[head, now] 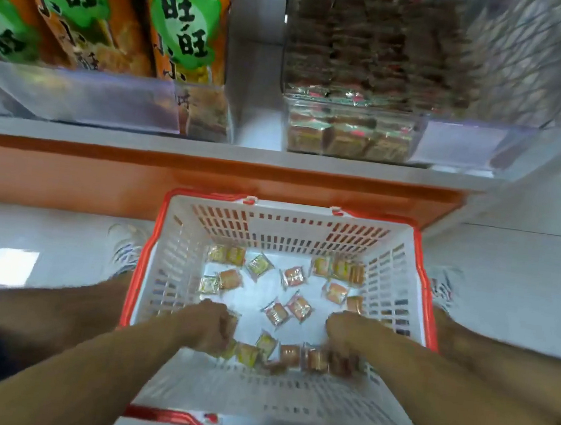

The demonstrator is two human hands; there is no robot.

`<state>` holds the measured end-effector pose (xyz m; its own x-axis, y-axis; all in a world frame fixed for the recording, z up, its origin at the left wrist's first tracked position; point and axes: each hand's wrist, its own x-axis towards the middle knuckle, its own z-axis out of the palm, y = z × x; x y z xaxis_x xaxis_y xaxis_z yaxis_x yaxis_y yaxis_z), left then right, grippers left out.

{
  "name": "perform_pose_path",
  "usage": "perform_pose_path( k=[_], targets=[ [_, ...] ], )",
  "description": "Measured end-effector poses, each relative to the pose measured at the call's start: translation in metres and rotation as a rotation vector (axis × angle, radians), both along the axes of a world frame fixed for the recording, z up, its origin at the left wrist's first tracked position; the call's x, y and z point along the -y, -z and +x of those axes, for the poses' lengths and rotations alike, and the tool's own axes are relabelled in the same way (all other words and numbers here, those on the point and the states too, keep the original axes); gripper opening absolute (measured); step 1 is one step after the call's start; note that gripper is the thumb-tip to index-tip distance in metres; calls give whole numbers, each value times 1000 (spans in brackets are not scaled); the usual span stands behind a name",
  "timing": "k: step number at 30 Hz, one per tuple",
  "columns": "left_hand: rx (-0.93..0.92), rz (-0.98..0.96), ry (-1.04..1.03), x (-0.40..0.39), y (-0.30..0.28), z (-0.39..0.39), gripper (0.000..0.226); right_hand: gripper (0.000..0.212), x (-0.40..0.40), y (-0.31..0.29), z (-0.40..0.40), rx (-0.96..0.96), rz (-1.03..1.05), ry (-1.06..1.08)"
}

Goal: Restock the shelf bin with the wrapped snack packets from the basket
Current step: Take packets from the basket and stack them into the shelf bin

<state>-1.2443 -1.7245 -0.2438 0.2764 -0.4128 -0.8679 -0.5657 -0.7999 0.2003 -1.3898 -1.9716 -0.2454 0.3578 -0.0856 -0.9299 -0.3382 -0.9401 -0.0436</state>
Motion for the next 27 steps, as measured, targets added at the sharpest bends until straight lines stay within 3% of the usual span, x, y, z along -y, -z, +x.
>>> perform_pose_path(
  k=[3,7,12,14,18,27],
  targets=[
    [92,18,-22,-1,29,-16,56,37,2,37,-30,79,16,115],
    [213,51,30,-4,55,-24,64,73,-2,60,-38,65,167,248],
    [146,105,46,-4,68,-15,94,71,-27,72,-42,145,196,262],
    [131,81,36,-3,71,-15,92,66,-34,75,-38,150,192,230],
    [100,-29,84,2,74,-19,55,49,-45,77,-22,145,209,182],
    [-5,-139,311,15,71,-27,79,37,-57,81,-6,122,278,238]
  ],
)
